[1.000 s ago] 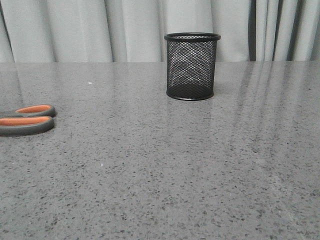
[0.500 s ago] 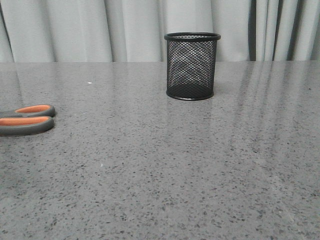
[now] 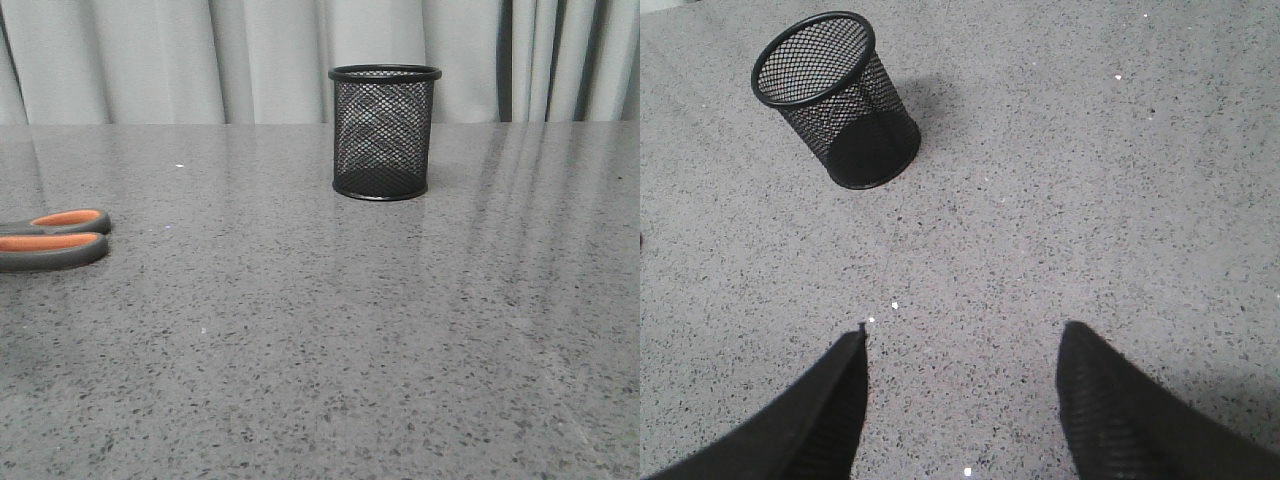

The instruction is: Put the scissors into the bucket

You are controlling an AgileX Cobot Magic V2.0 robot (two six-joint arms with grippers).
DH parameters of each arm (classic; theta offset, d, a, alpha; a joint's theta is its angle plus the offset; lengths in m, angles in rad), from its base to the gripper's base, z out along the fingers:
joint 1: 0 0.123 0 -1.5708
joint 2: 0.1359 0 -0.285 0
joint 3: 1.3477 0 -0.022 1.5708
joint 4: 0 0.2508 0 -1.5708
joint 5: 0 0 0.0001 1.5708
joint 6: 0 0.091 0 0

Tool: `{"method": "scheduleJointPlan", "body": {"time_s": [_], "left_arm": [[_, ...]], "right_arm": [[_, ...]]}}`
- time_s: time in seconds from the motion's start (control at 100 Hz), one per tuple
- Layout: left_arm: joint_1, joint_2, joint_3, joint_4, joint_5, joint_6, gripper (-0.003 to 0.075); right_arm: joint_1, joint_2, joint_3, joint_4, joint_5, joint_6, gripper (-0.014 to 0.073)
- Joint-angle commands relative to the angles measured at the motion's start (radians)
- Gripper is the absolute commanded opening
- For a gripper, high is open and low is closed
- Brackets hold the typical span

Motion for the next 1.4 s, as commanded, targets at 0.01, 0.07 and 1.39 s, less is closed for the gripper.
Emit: {"method": "scheduleJointPlan", "body": {"time_s": [0.01,0.07,1.39], "left_arm": [[-0.008,0.027,-0.053,-0.044,0.005,0.035,0.0309],[-0.008,0.057,-0.08,-0.044,0.049,0.054,0.0309],[-0.066,0.744,-0.412,0.259,0.372,0.909,0.034]], "right_arm": [[0.0,0.008,-0.034,0.022,-0.055,-0.01,0.0385],[0.0,0.008,-0.034,0.029,-0.055,-0.01,0.0385],[0.0,0.008,-0.034,0.04,-0.069,-0.01,0.0385]]}}
